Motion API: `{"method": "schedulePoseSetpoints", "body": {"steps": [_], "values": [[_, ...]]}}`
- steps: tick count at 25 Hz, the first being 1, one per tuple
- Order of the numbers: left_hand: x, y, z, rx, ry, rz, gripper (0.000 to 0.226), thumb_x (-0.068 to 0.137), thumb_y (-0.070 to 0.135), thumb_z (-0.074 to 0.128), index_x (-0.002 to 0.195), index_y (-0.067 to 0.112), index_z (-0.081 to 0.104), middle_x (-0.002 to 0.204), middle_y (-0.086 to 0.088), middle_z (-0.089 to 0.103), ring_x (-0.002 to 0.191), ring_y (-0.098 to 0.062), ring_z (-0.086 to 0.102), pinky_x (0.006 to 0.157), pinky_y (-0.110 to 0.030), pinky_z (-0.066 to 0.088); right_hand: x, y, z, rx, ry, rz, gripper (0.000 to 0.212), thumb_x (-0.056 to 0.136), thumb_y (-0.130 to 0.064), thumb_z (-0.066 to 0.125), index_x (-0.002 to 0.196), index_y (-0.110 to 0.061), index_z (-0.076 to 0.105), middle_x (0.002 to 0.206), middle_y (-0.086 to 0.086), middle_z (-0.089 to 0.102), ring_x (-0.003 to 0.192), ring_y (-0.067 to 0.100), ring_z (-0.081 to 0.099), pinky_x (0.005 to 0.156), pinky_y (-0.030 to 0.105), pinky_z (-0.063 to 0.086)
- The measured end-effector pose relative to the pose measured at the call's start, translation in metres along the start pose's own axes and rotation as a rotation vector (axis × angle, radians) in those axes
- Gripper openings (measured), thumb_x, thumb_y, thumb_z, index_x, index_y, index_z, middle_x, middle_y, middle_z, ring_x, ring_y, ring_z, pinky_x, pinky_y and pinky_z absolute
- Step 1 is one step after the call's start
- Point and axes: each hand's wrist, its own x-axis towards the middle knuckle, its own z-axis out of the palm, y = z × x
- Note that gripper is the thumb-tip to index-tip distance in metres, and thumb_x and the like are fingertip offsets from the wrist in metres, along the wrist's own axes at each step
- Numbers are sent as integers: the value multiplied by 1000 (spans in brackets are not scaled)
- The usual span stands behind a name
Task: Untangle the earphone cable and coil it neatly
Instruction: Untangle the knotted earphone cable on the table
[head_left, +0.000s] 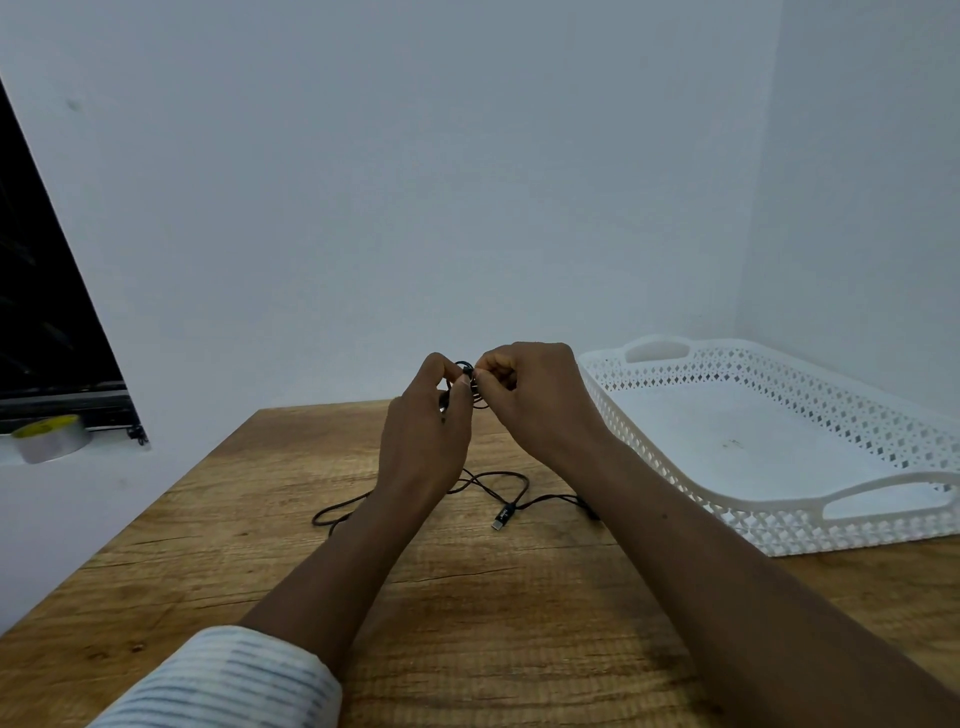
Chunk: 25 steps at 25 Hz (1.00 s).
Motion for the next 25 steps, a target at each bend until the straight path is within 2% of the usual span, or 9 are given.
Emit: {"method": "schedulePoseSetpoints", "body": {"steps": [3,6,12,17,25], "values": [[-2,2,2,-37,11,-44,16,101,27,45,94,17,55,77,1,69,57,-10,57,56,-32,45,0,-1,0,-120,-38,-71,23,88,-19,57,71,-10,68,62,2,62,61,19,57,59,33,47],[-3,4,3,-110,29,-127,19,102,29,45,94,15,56,65,-8,61,47,-10,43,51,-31,36,-1,-3,2,-176,-46,-83,24,89,-19,56,70,-9,66,64,1,59,61,18,54,58,32,43],[2,7,1,-123,16,-169,20,100,31,46,90,17,56,64,-10,59,43,-10,38,49,-28,33,0,3,1,-36,-8,-37,22,86,-22,58,70,-11,67,63,2,63,62,18,59,61,37,50],[4,8,0,-239,25,-232,18,99,23,48,89,11,57,59,-5,53,39,-7,34,36,-19,28,0,-2,3,56,61,-2,16,84,-18,62,73,-12,72,65,-2,68,63,11,62,64,37,53],[4,7,0,-195,11,-188,19,99,25,47,87,12,54,60,-10,53,48,-17,36,41,-26,29,-1,-1,2,59,30,-2,17,83,-19,61,72,-10,70,65,1,66,64,15,62,64,38,52]]}}
